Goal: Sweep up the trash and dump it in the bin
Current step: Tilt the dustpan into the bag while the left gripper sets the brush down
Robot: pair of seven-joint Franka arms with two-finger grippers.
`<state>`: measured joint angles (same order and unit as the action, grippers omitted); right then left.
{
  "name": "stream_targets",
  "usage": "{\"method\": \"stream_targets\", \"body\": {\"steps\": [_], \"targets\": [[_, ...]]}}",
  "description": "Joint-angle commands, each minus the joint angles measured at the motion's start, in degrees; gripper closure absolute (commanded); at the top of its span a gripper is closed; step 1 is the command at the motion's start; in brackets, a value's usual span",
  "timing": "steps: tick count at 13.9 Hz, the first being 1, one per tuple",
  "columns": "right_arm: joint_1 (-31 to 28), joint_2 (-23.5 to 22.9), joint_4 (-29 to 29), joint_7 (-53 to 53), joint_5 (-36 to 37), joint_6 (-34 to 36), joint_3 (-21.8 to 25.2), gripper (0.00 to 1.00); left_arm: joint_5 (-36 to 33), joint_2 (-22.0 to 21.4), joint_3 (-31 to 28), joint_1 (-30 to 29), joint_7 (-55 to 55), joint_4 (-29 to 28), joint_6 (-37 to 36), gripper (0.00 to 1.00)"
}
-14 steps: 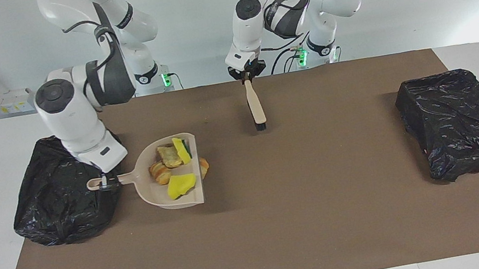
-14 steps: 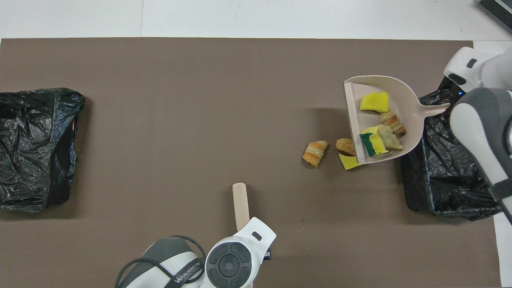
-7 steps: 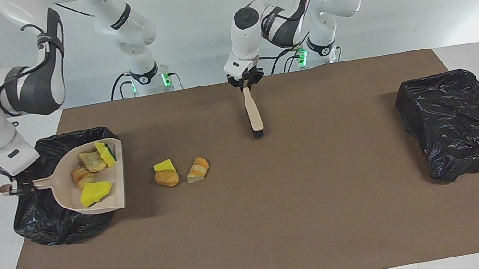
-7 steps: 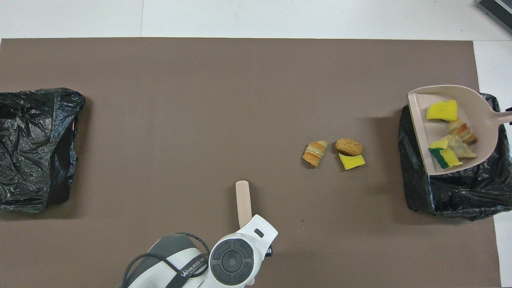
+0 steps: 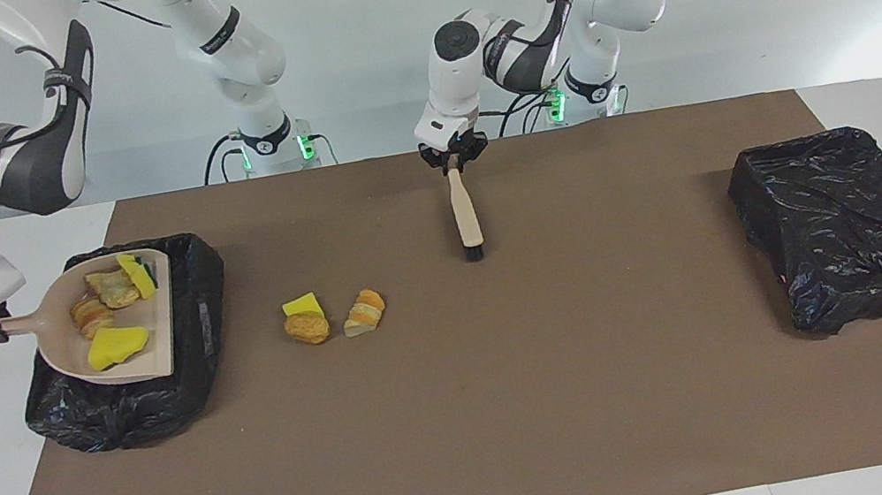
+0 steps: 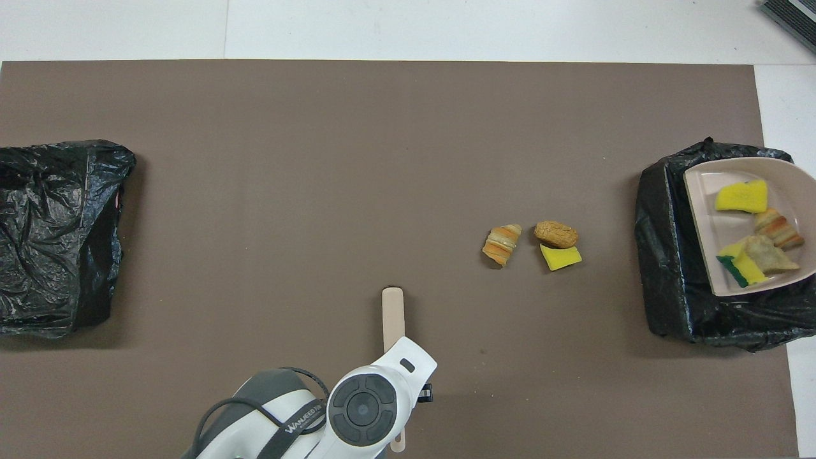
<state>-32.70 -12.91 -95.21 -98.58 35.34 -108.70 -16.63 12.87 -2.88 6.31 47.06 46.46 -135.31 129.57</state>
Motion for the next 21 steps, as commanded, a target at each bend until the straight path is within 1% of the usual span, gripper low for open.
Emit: {"method": "stream_targets", "body": {"steps": [1,2,4,6,7,9,11,14,16,19,21], "targets": [[0.4,4.0,-5.3,6.6,6.4,-1.0,-0.3,1.0,-0.9,-0.9,-0.3,-4.4,-0.4,1.4,-0.3,0.0],[0.5,5.0,-6.6,8.9,8.6,-1.0,-0.4,1.0,-0.9,-0.8,-0.4,-6.5,-0.5,3.1,-1.2,0.0],[3.2,7.7,-10.4,17.1,12.8,-0.7,-0.2,1.0,-1.3,-1.0,-0.7,-11.7,-3.4,5.5,-3.3,0.0],[4.3,11.0,-15.1,22.6,17.5,-0.9,-0.3,1.0,-3.6,-1.5,-0.7,-16.4,-4.6,7.2,-6.5,0.0],[5.4,11.8,-16.1,24.1,19.2,-0.9,-0.3,1.0,-5.2,-1.7,-0.7,-18.3,-5.4,7.5,-7.4,0.0],[6.3,13.0,-17.7,25.0,23.8,-0.9,-0.4,1.0,-5.9,-3.1,-0.8,-22.5,-9.8,7.7,-8.7,0.0],[6.3,13.6,-18.1,25.1,25.8,-0.9,-0.3,1.0,-5.9,-4.8,-0.8,-27.4,-15.7,7.7,-13.4,0.0],[6.3,14.8,-18.2,24.2,29.3,-1.0,-0.4,1.0,-5.9,-6.1,-0.8,-33.9,-24.8,7.5,-17.0,0.0],[6.3,15.8,-18.1,22.6,30.7,-1.0,-0.4,1.0,-6.2,-6.1,-0.8,-38.3,-31.5,7.5,-17.8,0.0],[8.4,17.0,-19.3,22.4,36.1,-1.0,-0.4,1.0,-7.6,-6.1,-0.9,-44.5,-39.9,7.9,-17.8,0.0],[9.0,17.6,-19.8,22.4,36.9,-1.0,-0.4,1.0,-7.6,-5.9,-0.8,-47.9,-42.3,10.7,-18.0,0.0]]}}
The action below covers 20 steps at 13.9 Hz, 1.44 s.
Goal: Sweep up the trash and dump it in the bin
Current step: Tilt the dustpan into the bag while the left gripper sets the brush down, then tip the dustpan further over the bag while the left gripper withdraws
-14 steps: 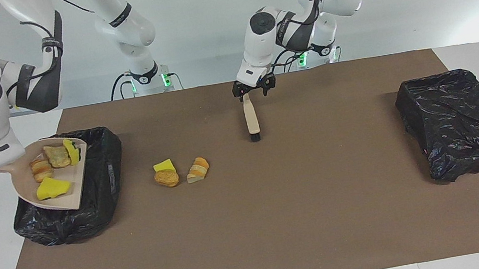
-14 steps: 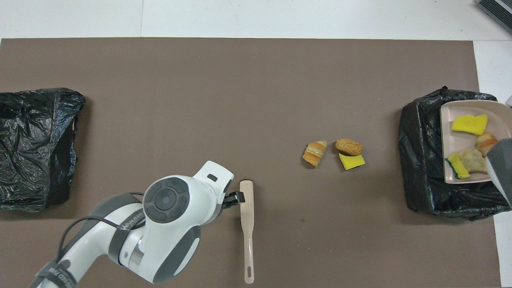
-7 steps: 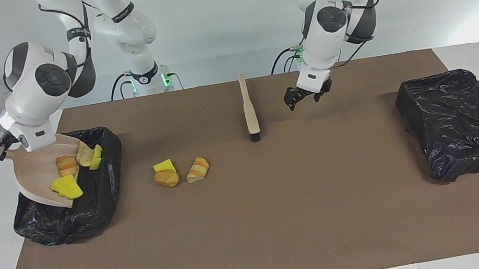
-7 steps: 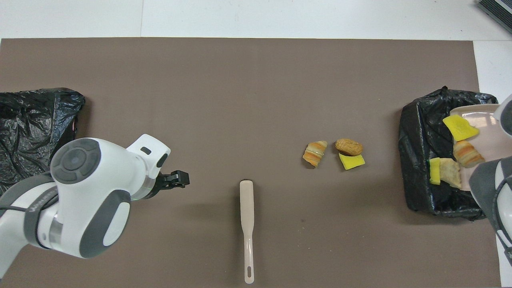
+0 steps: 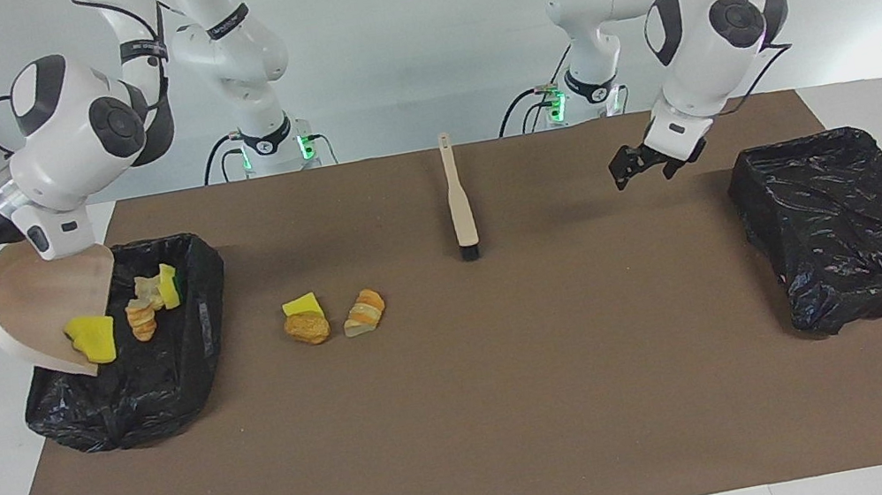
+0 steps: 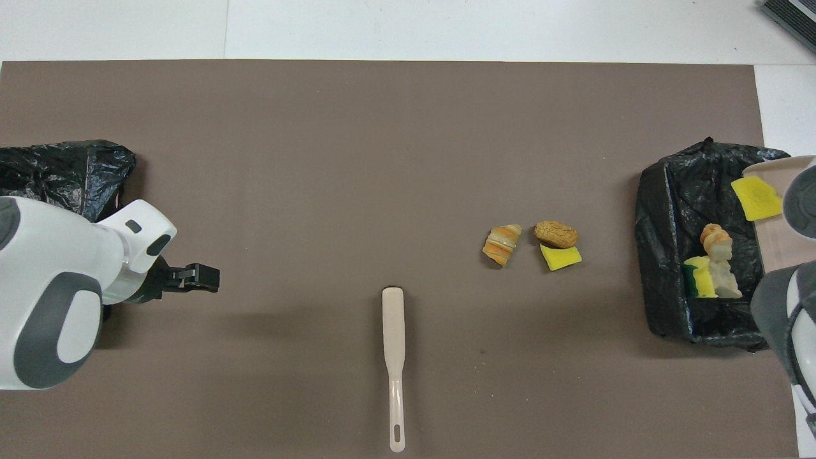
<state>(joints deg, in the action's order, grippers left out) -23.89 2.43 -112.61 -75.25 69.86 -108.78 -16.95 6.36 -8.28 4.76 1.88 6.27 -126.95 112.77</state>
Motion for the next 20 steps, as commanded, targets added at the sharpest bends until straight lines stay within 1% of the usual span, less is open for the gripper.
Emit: {"method": "stream_targets", "body": {"steps": [1,2,3,5,6,8,10,12,14,16,18,20], "targets": [[0.9,3.3,-3.7,-1.0,4.8,-0.9,-0.1,1.0,-1.2,0.1,0.8,-3.0,-2.2,4.8,-2.7,0.0],[1.7,4.1,-4.5,-1.0,7.1,-0.9,-0.1,1.0,-1.5,0.7,0.8,-3.0,-2.3,7.9,-5.2,0.0],[2.2,4.6,-4.9,-1.0,9.0,-0.8,0.0,1.0,-2.6,2.3,0.8,-3.0,-2.4,11.5,-8.1,0.0],[3.0,4.8,-5.0,-1.0,12.6,-0.7,-0.1,1.0,-3.5,2.9,0.8,-3.0,-2.3,17.0,-14.0,0.0],[3.0,4.8,-4.9,-1.0,12.8,-0.7,-0.1,1.0,-3.5,2.6,0.7,-3.0,-2.0,17.9,-15.4,0.0],[2.6,4.8,-4.7,-0.9,10.5,-0.7,-0.2,1.0,-3.5,1.7,0.1,-2.9,-1.8,19.5,-17.5,0.0],[2.3,4.6,-4.0,-1.1,4.7,-0.8,-0.1,1.0,-3.5,0.9,-0.7,-2.8,-1.9,23.0,-21.5,0.0],[2.3,4.0,-2.4,-1.1,-3.0,-0.7,-0.2,1.0,-4.2,0.3,-1.0,-2.8,-2.1,25.9,-24.6,0.0],[2.7,3.4,-1.7,-0.8,-8.8,-0.8,-0.2,1.0,-4.5,-0.5,-1.4,-2.8,-2.3,26.6,-26.5,0.0],[2.8,2.1,-0.3,-0.3,-17.3,-0.7,-0.1,1.0,-4.4,-1.6,-1.1,-2.8,-2.3,26.5,-26.7,0.0],[2.3,1.4,0.3,-0.4,-25.7,-0.9,-0.1,1.0,-4.4,-2.1,-2.0,-2.8,-2.2,26.8,-26.7,0.0],[2.3,0.8,1.0,-0.4,-32.1,-0.9,-0.1,1.0,-4.5,-2.4,-1.9,-2.5,-1.9,27.5,-27.5,0.0]]}}
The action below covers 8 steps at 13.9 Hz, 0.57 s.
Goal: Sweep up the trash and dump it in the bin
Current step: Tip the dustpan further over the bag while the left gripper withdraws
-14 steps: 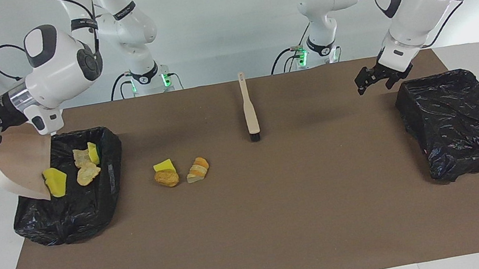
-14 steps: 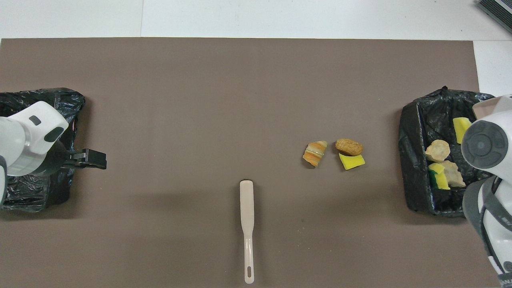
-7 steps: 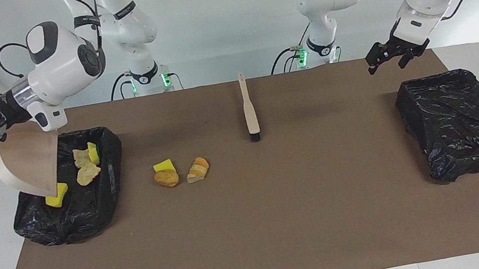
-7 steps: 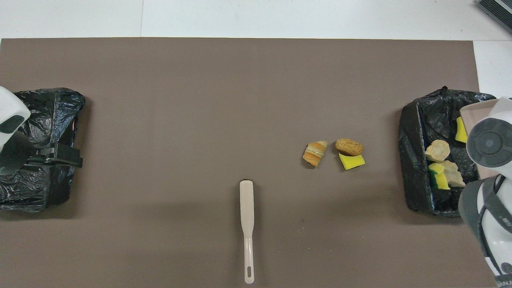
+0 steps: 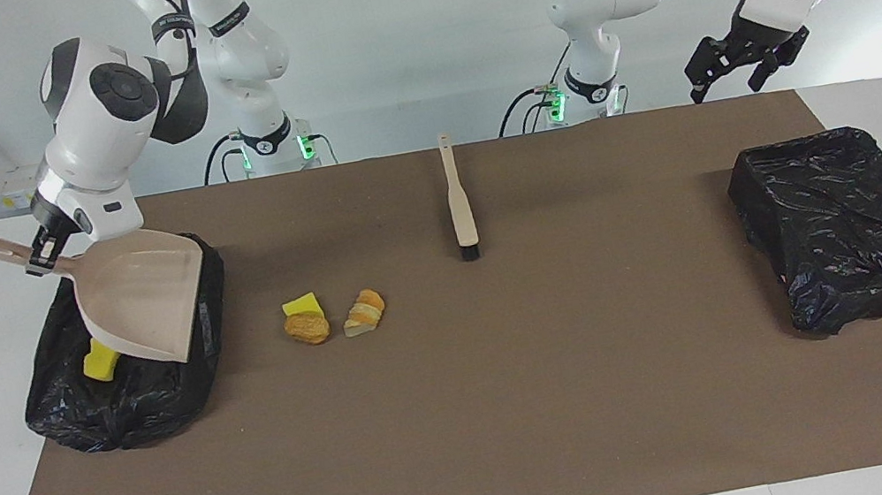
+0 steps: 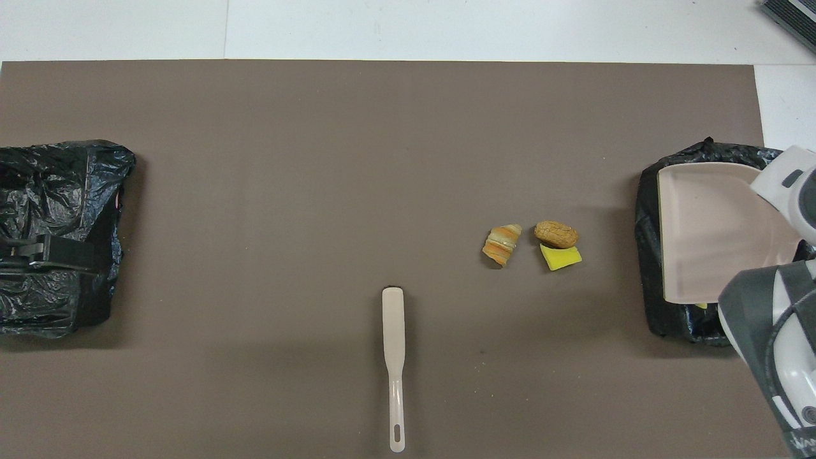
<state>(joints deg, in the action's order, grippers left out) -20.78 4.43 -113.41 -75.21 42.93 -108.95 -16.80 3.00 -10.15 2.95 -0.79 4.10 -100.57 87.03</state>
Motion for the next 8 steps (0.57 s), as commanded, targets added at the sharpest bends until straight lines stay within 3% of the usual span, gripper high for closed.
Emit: {"method": "stream_targets", "body": {"steps": [1,6,8], "targets": [[-0.8,-1.3,1.8,-0.4,-8.0,-0.8,-0.3,1.0,-1.4,-0.7,0.4,0.3,0.4,2.4,-3.6,0.0],[1.1,-1.3,1.5,7.2,-24.4,-0.7,-0.7,1.0,-1.6,-0.7,0.4,0.4,0.0,4.5,-5.9,0.0],[3.5,-1.5,1.1,15.0,-27.4,0.0,-0.7,1.0,-1.5,-1.4,0.1,0.2,0.5,4.2,-5.8,0.0]]}}
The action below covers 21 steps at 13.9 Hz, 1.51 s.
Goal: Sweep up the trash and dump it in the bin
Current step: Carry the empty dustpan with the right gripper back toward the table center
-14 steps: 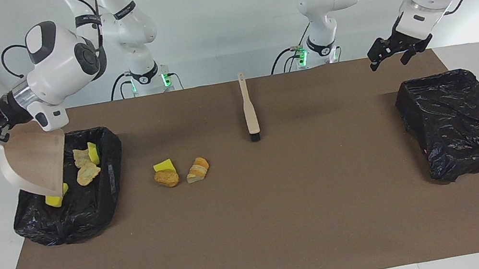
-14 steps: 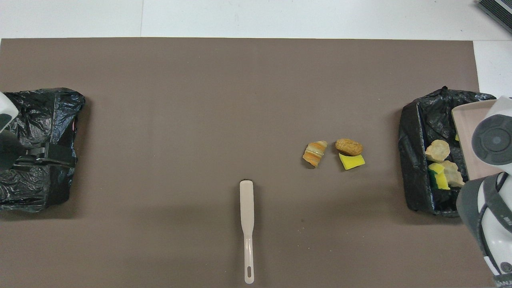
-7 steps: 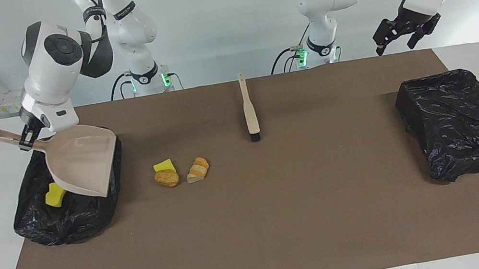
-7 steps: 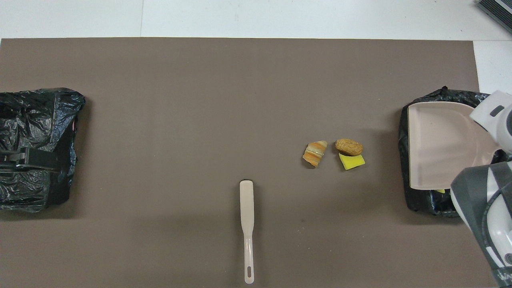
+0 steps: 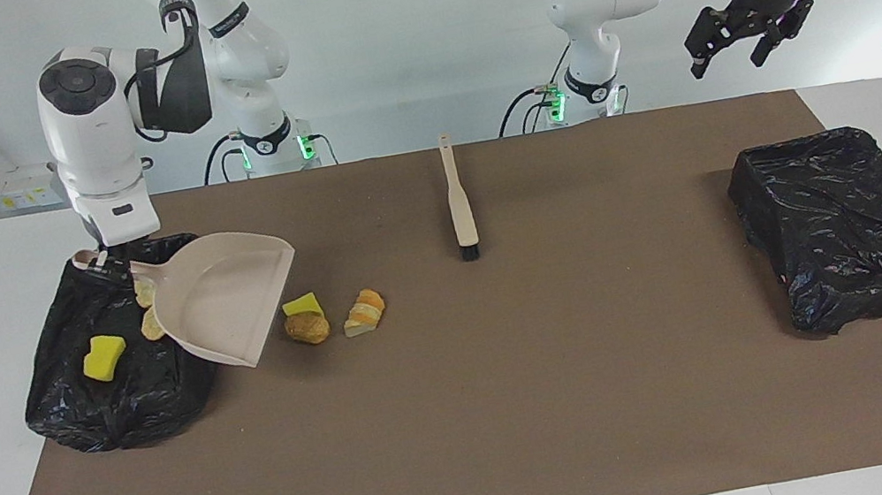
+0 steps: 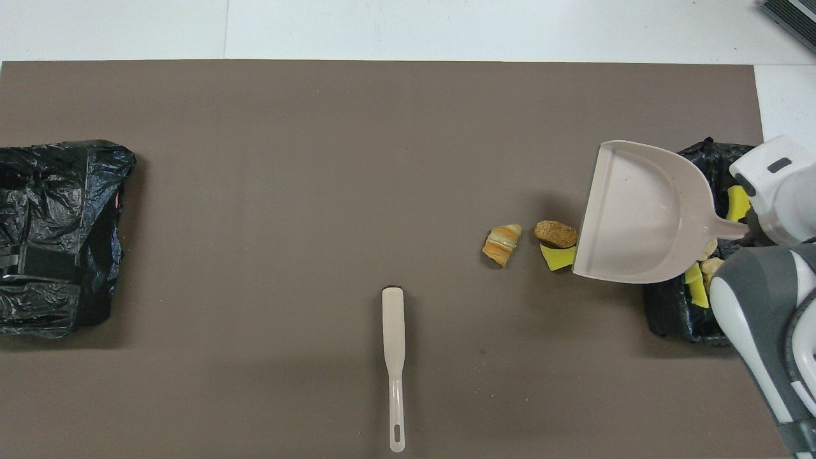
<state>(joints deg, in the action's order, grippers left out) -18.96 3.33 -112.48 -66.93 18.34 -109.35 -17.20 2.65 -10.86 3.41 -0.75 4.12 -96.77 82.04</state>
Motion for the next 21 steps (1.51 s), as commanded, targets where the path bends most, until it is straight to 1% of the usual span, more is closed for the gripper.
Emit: {"method": "stream_targets", "body": {"steps": [1,3,5,9,11,12,13,16,17,18,21], "targets": [[3.3,-1.0,0.1,11.7,-3.0,0.4,-0.3,1.0,-1.2,-0.8,-0.3,-0.2,0.0,0.4,-0.6,0.0],[6.3,-2.4,0.2,22.5,-3.7,-0.2,-0.3,1.0,-1.1,-0.7,-0.3,-0.3,-0.5,0.3,1.9,0.0],[8.4,-3.9,0.7,33.2,-7.8,-0.9,-0.3,1.0,-1.2,-0.7,-0.4,-0.4,0.1,0.4,1.6,0.0],[15.2,-8.3,3.5,53.2,-9.8,-2.2,-0.4,1.0,-1.2,-0.7,-0.3,-0.2,0.2,0.4,1.6,0.0],[18.3,-10.0,5.7,61.5,-15.8,-2.3,-0.3,1.0,-1.2,-0.7,-0.3,-0.3,0.2,0.4,1.6,0.0],[20.0,-11.5,7.6,65.0,-18.0,-2.1,-0.4,1.0,-1.2,-0.7,-0.4,-0.3,0.3,0.4,1.6,0.0],[22.7,-14.0,9.6,68.5,-18.9,-2.2,-0.4,1.0,-1.2,-0.7,-0.3,-0.3,0.2,0.4,1.6,0.0],[28.7,-19.4,14.2,83.2,-18.3,-2.0,-0.4,1.0,-1.2,-0.7,-0.3,-0.2,0.2,0.4,1.6,0.0],[31.5,-21.2,16.0,87.6,-17.9,-1.9,-0.3,1.0,-1.2,-0.7,-0.3,-0.3,0.3,0.4,1.6,0.0],[33.5,-23.7,18.8,91.6,-17.8,-1.3,-0.3,1.0,-1.2,-0.7,-0.3,-0.3,0.2,0.4,1.6,0.0],[37.8,-29.7,24.8,99.5,-17.8,-0.6,-0.3,1.0,-1.2,-0.7,-0.3,-0.3,0.2,0.4,1.6,0.0]]}}
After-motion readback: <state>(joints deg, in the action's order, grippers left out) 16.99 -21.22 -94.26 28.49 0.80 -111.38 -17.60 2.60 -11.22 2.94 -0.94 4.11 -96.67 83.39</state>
